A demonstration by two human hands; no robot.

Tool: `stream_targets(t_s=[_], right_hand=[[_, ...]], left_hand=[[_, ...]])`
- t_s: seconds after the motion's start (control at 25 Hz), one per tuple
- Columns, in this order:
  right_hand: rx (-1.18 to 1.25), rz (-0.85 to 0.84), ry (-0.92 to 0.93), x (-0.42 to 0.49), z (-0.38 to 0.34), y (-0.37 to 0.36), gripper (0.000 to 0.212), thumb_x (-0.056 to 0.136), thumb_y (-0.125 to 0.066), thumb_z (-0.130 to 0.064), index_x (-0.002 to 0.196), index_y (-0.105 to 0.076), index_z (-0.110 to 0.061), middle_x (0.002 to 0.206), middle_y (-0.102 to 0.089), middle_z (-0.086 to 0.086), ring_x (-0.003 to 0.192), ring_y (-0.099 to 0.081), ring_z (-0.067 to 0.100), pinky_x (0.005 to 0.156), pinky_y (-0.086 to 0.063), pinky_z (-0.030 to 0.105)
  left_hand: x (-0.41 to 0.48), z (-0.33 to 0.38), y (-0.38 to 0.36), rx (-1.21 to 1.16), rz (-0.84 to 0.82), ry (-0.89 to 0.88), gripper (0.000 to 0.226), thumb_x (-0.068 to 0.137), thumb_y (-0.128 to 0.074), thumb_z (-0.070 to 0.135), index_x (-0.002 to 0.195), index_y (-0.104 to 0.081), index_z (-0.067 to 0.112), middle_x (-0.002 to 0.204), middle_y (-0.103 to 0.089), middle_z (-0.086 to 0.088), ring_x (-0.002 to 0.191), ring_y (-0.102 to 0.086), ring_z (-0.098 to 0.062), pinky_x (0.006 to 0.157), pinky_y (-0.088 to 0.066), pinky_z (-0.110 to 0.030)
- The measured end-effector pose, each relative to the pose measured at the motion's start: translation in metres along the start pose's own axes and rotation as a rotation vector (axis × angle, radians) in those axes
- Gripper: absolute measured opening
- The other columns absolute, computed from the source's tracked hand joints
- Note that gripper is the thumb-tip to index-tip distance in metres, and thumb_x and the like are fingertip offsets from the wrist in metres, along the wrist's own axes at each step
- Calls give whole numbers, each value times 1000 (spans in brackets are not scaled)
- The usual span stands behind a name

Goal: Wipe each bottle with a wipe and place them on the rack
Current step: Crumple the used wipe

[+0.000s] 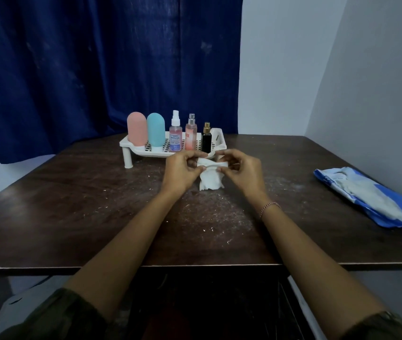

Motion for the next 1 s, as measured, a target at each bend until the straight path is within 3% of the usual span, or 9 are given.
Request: stream_targets(t_s=[0.16, 0.28, 0.4, 0.52, 0.6, 0.72, 0.8, 0.92, 1.0], right_hand=[[-123, -19, 34, -7, -5, 23, 35, 79, -68, 0, 110, -65, -17, 95, -66, -7, 80, -59, -2, 72, -46, 2], [-110, -52, -24, -15, -6, 54, 32, 82, -66, -3, 111, -64, -17, 93, -67, -4, 76, -64, 6, 70, -54, 13], [-14, -94, -116, -23, -10, 86, 29, 82, -67, -5, 108, -63, -17, 81, -68, 0, 59, -64, 5, 55, -51, 14], [48, -109, -200, -27, -8, 118, 28, 78, -71, -4, 104, -65, -14, 70, -67, 2, 44, -54, 3, 46, -44, 13], [112, -105, -266, -31, 0, 141, 30, 78, -71, -1, 106, -65, -10, 65, -67, 1, 45, -56, 6, 47, -46, 14], [303, -105, -381, -40, 17, 172, 30, 81, -63, 7, 110, -60, 0, 66, -69, 6, 63, -69, 15, 60, -56, 20], [313, -104, -422, -48, 28, 193, 23, 86, -59, 1, 110, -60, 0, 83, -70, 12, 73, -70, 17, 68, -57, 20], [176, -56, -449, -58, 50, 217, 22, 87, -63, -14, 105, -64, -2, 90, -69, 14, 73, -68, 12, 64, -54, 16], [23, -39, -393, -62, 61, 222, 23, 78, -71, -6, 100, -66, -3, 78, -70, 9, 66, -65, 3, 62, -50, 10]], left_hand=[[-7, 24, -10, 231, -10, -66, 29, 78, -73, 13, 107, -70, 13, 95, -66, 1, 74, -53, -4, 65, -37, -10], [-15, 46, -20, 290, -5, -90, 24, 78, -73, 23, 100, -72, 12, 91, -61, 3, 75, -51, -6, 65, -39, -18], [-21, 75, -30, 258, -50, -105, 19, 82, -71, 22, 96, -72, 10, 88, -55, 4, 76, -52, -10, 67, -43, -26], [-30, 98, -47, 92, -152, -41, 17, 87, -65, 16, 99, -70, 5, 76, -64, -2, 55, -57, -6, 57, -50, -24], [-35, 110, -65, -63, -217, 45, 16, 88, -62, 11, 101, -67, 2, 64, -65, -5, 46, -60, -5, 51, -53, -19], [-43, 123, -101, -309, -284, 205, 18, 87, -62, 1, 103, -64, -5, 75, -68, -15, 57, -66, -12, 61, -57, -21], [-48, 132, -125, -297, -289, 209, 19, 83, -65, 0, 102, -68, -3, 87, -69, -16, 70, -65, -15, 72, -56, -25], [-53, 137, -157, -223, -298, 178, 17, 83, -68, 10, 98, -72, 5, 96, -72, -9, 86, -64, -16, 79, -53, -30], [-54, 133, -177, -254, -302, 189, 17, 84, -67, 15, 95, -74, 4, 99, -72, -11, 91, -64, -17, 84, -51, -34]])
Point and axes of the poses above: each hand's wrist, its own x-axis towards the middle knuckle, its own y-axis out of the back of the hand, z = x × y, the point moved 8 cm from there along x, towards the middle knuckle
